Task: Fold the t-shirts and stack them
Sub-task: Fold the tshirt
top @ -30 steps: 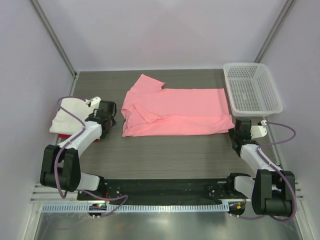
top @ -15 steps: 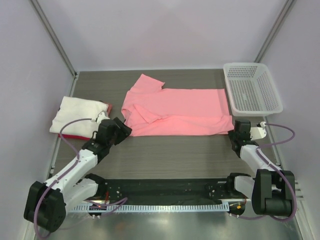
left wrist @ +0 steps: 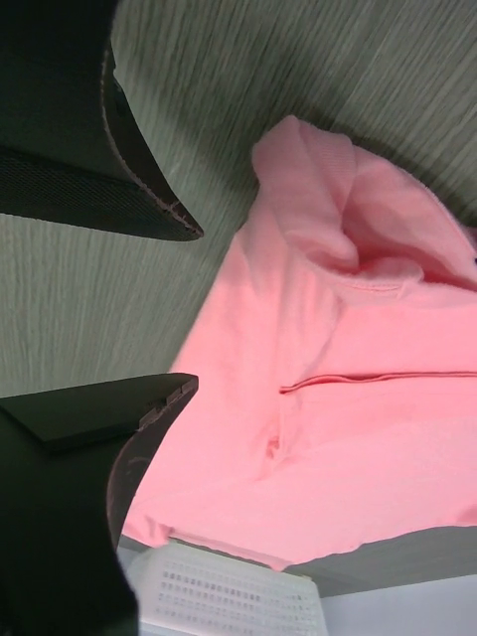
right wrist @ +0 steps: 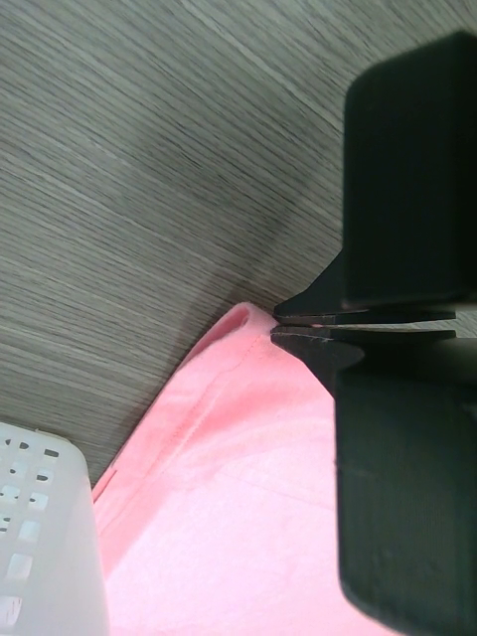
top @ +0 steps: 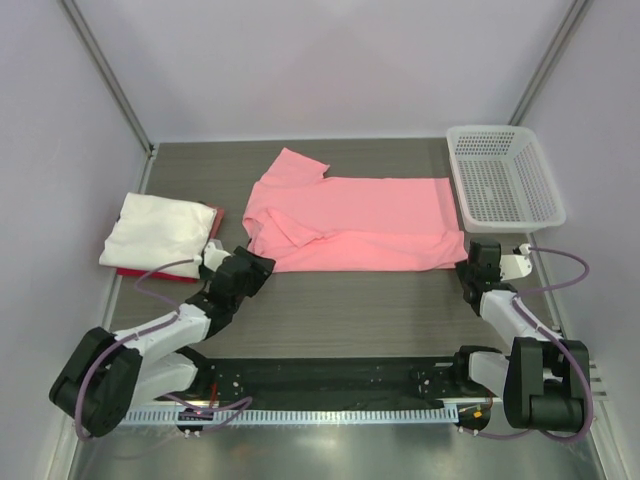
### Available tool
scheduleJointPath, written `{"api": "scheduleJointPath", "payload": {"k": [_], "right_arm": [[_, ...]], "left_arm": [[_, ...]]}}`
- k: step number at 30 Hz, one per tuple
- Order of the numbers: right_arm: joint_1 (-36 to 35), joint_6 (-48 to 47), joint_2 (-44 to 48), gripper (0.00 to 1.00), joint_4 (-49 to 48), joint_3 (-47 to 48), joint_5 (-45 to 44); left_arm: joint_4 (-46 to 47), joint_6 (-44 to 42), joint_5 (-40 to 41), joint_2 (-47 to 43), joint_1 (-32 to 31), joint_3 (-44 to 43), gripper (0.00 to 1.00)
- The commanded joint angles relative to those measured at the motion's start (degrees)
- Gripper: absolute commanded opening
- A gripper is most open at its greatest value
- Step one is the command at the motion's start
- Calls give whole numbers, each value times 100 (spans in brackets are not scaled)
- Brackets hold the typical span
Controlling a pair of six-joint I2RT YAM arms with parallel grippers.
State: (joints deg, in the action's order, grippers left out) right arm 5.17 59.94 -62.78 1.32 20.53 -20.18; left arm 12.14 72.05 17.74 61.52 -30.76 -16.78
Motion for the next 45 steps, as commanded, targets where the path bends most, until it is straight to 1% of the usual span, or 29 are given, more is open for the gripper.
{"api": "scheduleJointPath", "payload": {"k": [1, 6, 10, 12, 13, 17, 18, 22, 26, 30, 35, 39, 41, 42, 43, 45], "right_arm": [[28, 17, 3, 1, -282, -67, -73], [28, 26, -6, 1, -326, -76, -21], [28, 44, -58, 1, -352, -85, 23], [28, 44, -76, 1, -352, -85, 32], [28, 44, -67, 1, -352, -93, 32], [28, 44, -85, 1, -361, -102, 41], [28, 35, -85, 1, -369, -94, 32], [28, 44, -94, 1, -369, -102, 23], [28, 35, -94, 1, -369, -102, 23], [28, 53, -94, 1, -370, -93, 15], [28, 44, -120, 1, -378, -93, 23], [28, 44, -111, 1, -378, -93, 23], [28, 44, -138, 1, -396, -102, 50], [28, 44, -146, 1, -387, -102, 58], [28, 53, -146, 1, -405, -94, 59], [28, 44, -155, 1, -396, -102, 59]], "left_arm": [[816, 362, 494, 351, -35, -36, 57], [939, 441, 783, 695, -44, -80, 56], [1088, 310, 1099, 906, -44, -54, 45], [1062, 283, 1179, 976, -53, -45, 43], [1054, 292, 1249, 1011, -53, -45, 41], [949, 310, 1224, 1205, -53, -89, 42], [887, 336, 1223, 1231, -44, -106, 45], [396, 423, 1416, 1284, -53, -177, 48], [-167, 441, 1522, 1161, -52, -291, 48], [-273, 468, 1715, 1047, -53, -256, 48], [-537, 450, 1716, 950, -53, -300, 48], [-354, 450, 1751, 1002, -53, -265, 48], [-143, 450, 1829, 1204, -53, -309, 47], [-20, 389, 1856, 1405, -53, -318, 45], [425, 276, 1891, 1529, -53, -309, 43], [736, 248, 1944, 1784, -44, -344, 40]]}}
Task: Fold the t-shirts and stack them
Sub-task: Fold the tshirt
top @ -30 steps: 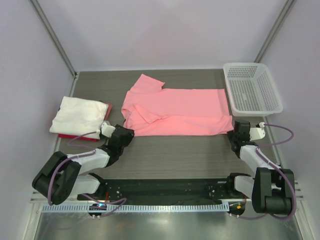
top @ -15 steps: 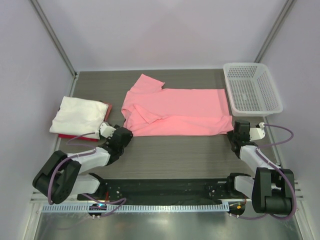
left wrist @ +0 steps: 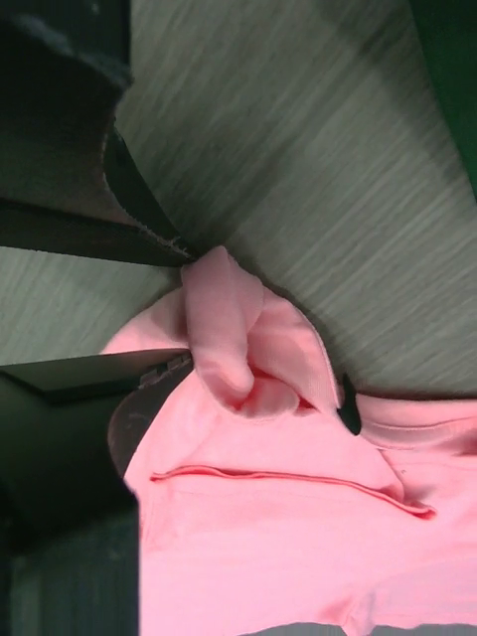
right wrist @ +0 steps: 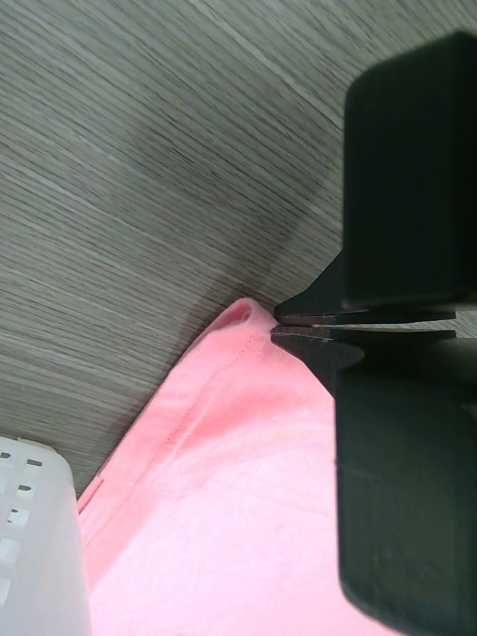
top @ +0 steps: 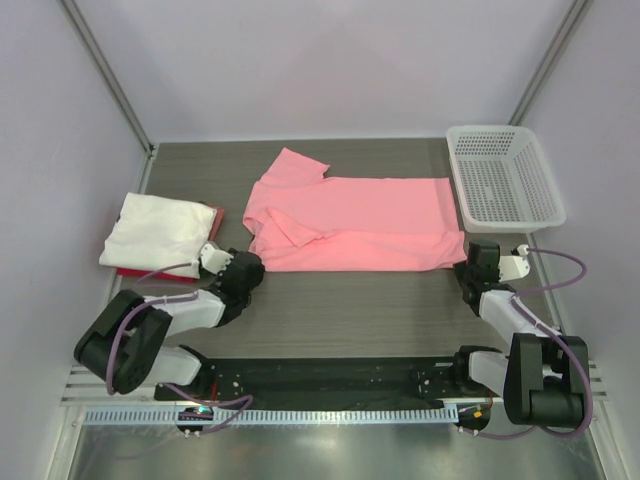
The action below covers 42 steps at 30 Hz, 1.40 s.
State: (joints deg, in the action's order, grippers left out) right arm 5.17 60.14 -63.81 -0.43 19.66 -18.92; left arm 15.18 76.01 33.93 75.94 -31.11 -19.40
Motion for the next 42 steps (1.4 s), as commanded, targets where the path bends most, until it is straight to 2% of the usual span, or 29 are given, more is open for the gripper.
{"api": "scheduleJointPath", "payload": {"k": [1, 2, 5, 6, 9, 13, 18, 21, 22, 26, 27, 29, 31, 34, 38, 42], "right_arm": [[28, 15, -35, 1, -230, -15, -60], [28, 7, -44, 1, -221, -15, -59], [28, 7, -9, 1, -221, -41, -112], [28, -2, 9, 1, -221, -33, -103], [28, -11, 79, 1, -221, -41, -130], [28, -81, 220, 1, -125, 38, -86], [11, -152, 422, 1, 332, 502, 116], [-7, -169, 396, 1, 797, 1159, 169], [2, -178, 361, 1, 929, 1372, 178], [2, -230, 62, 1, 1632, 2801, 239], [2, -248, 1, 1, 1764, 3041, 239], [2, -327, -9, 1, 2090, 3647, 274], [2, -336, 114, 1, 2265, 3825, 388], [2, -336, 438, 1, 2397, 3730, 616], [2, -626, 852, 1, 2757, 3772, 907], [2, -986, 1309, 1, 3293, 4317, 1048]], "left_arm": [[720, -174, 298, 551, 0, -125, 38], [836, -191, 263, 623, 0, -152, 36], [803, -191, 219, 808, 9, -336, 19], [715, -200, 271, 808, 9, -389, 11], [22, -218, 481, 554, 61, -574, 0], [-1066, -455, 728, -52, 158, -793, 0], [-1412, -859, 624, -668, 246, -969, 0], [-2026, -1026, 220, -642, 517, -1618, 0], [-2350, -1166, 71, -546, 649, -2081, 0], [-2958, -1553, -1070, -291, 1440, -3410, 0], [-3194, -1676, -1143, -273, 1598, -3978, 0], [-3555, -2018, -1100, -238, 1635, -4535, 0], [-3978, -2282, -1082, -238, 1643, -5108, 0], [-4128, -2310, -1248, -509, 1652, -4943, 0], [-4085, -2379, -1380, -1404, 1644, -4477, 0], [-4758, -2713, -1486, -1828, 1644, -5018, 0]]}}
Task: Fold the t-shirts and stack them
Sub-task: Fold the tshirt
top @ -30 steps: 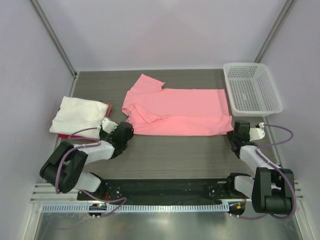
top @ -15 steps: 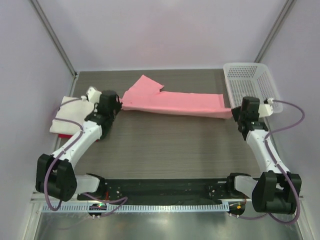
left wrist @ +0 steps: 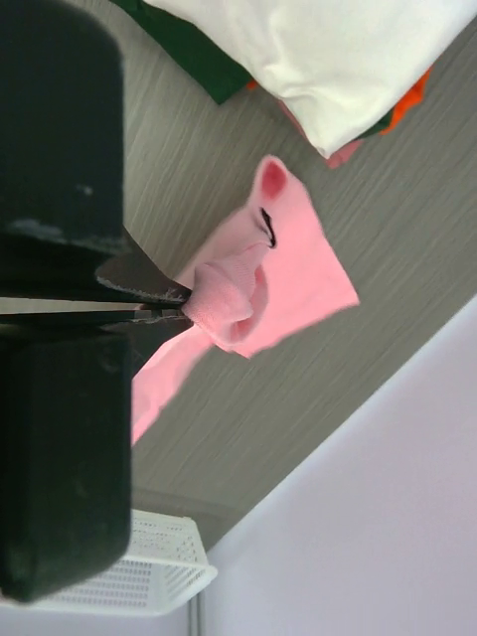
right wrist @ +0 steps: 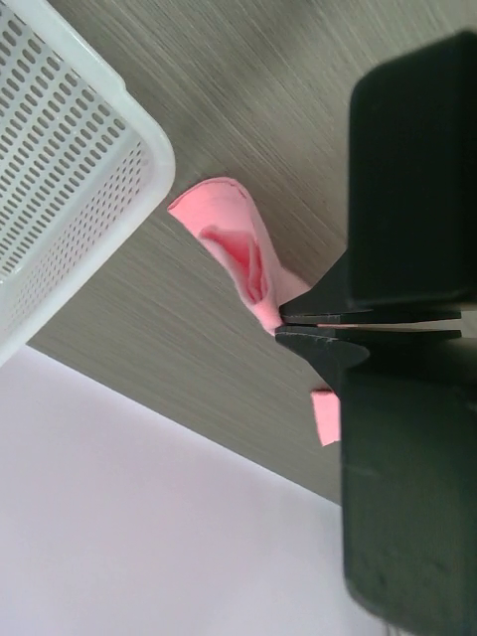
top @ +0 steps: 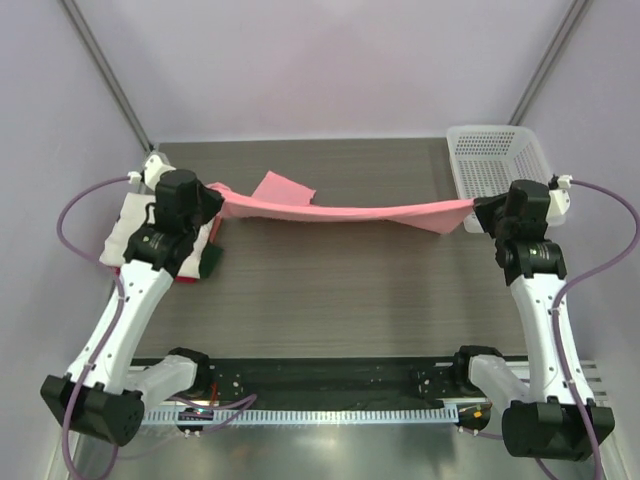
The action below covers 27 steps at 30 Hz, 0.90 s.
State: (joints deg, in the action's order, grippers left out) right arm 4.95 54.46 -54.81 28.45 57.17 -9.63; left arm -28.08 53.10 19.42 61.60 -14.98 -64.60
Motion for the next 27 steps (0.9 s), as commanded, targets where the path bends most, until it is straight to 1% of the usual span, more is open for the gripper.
{"api": "scheduleJointPath", "payload": {"k": [1, 5, 7, 8, 12, 13, 15, 16, 18, 19, 20, 21, 22, 23, 24, 25, 26, 27], "right_arm": [[23, -471, 496, 1, 581, 681, 128], [23, -629, 822, 1, 1004, 1488, 250], [23, -638, 805, 1, 1092, 1788, 303], [23, -638, 779, 1, 1119, 2076, 356], [23, -568, 218, 1, 1198, 2597, 672], [15, -542, 59, 1, 1103, 2633, 734], [23, -489, -205, 1, 979, 2642, 839], [23, -428, -554, 1, 813, 2659, 892], [23, -322, -872, 1, 575, 2633, 1147], [23, -209, -1022, 1, 357, 2650, 1252], [23, -164, -1363, 1, 233, 2755, 1296], [23, -129, -1540, 1, 136, 2852, 1349], [23, -128, -1977, 1, 83, 3209, 1393], [23, -146, -2190, 1, 82, 3439, 1411], [23, -137, -2384, 1, 73, 3676, 1446], [23, -120, -2603, 1, 73, 3905, 1498], [32, -93, -2971, 1, 73, 4395, 1629], [32, -84, -3175, 1, 82, 4643, 1700]], "left_arm": [[-592, -467, -52, -456, 31, -658, 0], [-1190, -616, -245, -702, 31, -1465, 0], [-1262, -660, -220, -728, 39, -1730, 0], [-1375, -678, -167, -694, 39, -2027, 0], [-1595, -880, -61, -194, 39, -2827, 0], [-1587, -915, -70, 103, 39, -2943, 0], [-1482, -933, -175, 421, 74, -3172, 0], [-1403, -933, -271, 571, 127, -3199, 0], [-1069, -828, -561, 1115, 433, -3278, 0], [-964, -749, -910, 1317, 574, -3339, 0], [-745, -653, -1070, 1763, 810, -3514, 0], [-691, -626, -1263, 1985, 908, -3690, 0], [-699, -608, -1483, 2274, 1040, -3935, 0], [-734, -608, -1581, 2512, 1076, -4494, 0], [-787, -608, -1634, 3019, 1103, -4813, 0], [-866, -599, -1834, 3250, 1172, -5147, 0], [-936, -582, -1924, 3462, 1199, -5794, 0], [-980, -521, -1951, 3838, 1243, -6071, 0]]}}
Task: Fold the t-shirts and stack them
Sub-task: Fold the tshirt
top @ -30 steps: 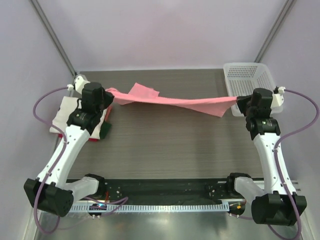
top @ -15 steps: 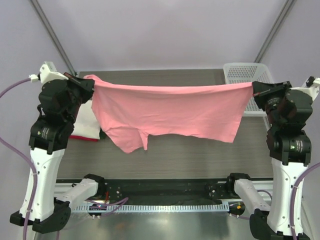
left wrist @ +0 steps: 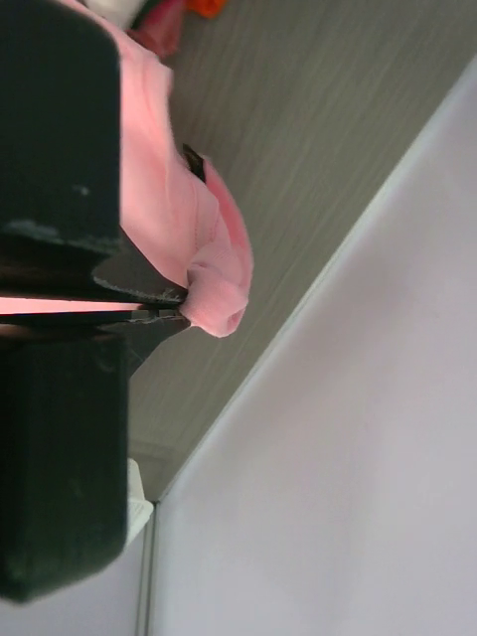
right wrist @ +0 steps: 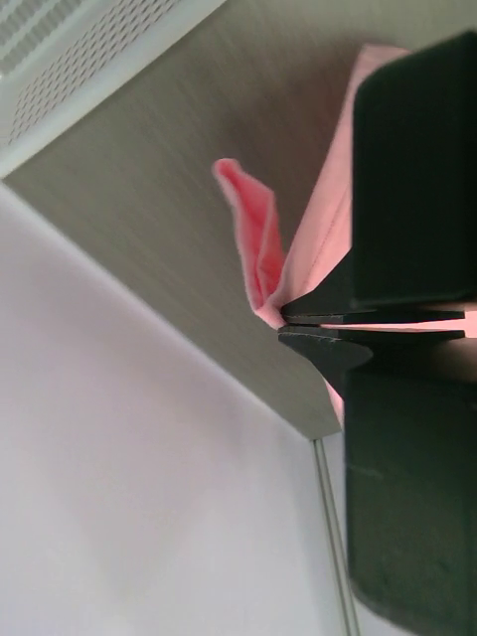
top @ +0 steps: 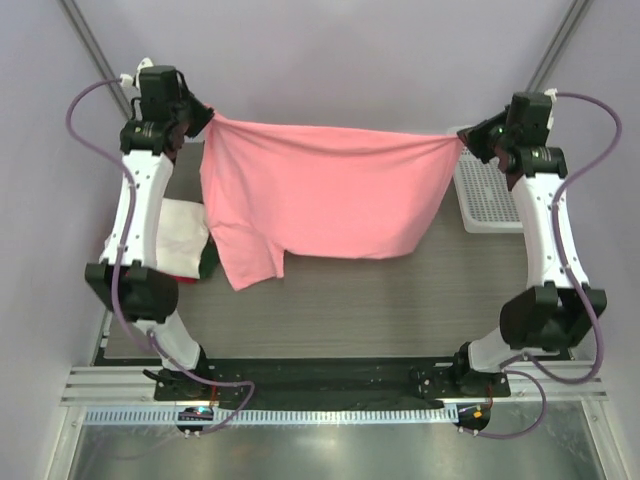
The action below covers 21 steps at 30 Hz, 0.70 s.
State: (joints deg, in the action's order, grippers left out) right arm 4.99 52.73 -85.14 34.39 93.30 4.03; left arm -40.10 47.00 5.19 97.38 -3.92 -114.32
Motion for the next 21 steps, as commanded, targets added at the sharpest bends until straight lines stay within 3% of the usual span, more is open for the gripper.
{"api": "scheduleJointPath", "payload": {"k": [1, 4, 7, 10, 13, 16, 17, 18, 20, 21], "right_arm": [[37, 123, -291, 1, -512, 1259, 396], [45, 264, -766, 1, -521, 1945, 537], [89, 299, -1100, 1, -530, 2315, 800], [98, 185, -1040, 1, -792, 2027, 880], [107, 185, -742, 1, -1407, 887, 880], [159, 194, -400, 1, -2152, -815, 1037], [160, 185, -319, 1, -2347, -1161, 1082], [160, 168, -232, 1, -2549, -1504, 1117], [160, 80, -21, 1, -2981, -2424, 1117], [168, 19, 50, 1, -3078, -2700, 1100]], "left_arm": [[204, 151, -745, 385, 181, -1362, 0], [571, 396, -976, 501, 365, -1638, 0], [1284, 477, -1126, 309, 366, -1190, 0], [1784, 136, -1213, 72, 366, -602, 0], [2566, 116, -1283, -289, 366, 881, 0], [3418, 265, -1371, -894, 366, 2890, 0], [3551, 309, -1389, -1001, 366, 2898, 0], [3648, 344, -1381, -1133, 366, 3699, 0], [3920, 441, -1075, -1579, 366, 4537, 0], [4157, 563, -1012, -1730, 366, 5386, 0]]}}
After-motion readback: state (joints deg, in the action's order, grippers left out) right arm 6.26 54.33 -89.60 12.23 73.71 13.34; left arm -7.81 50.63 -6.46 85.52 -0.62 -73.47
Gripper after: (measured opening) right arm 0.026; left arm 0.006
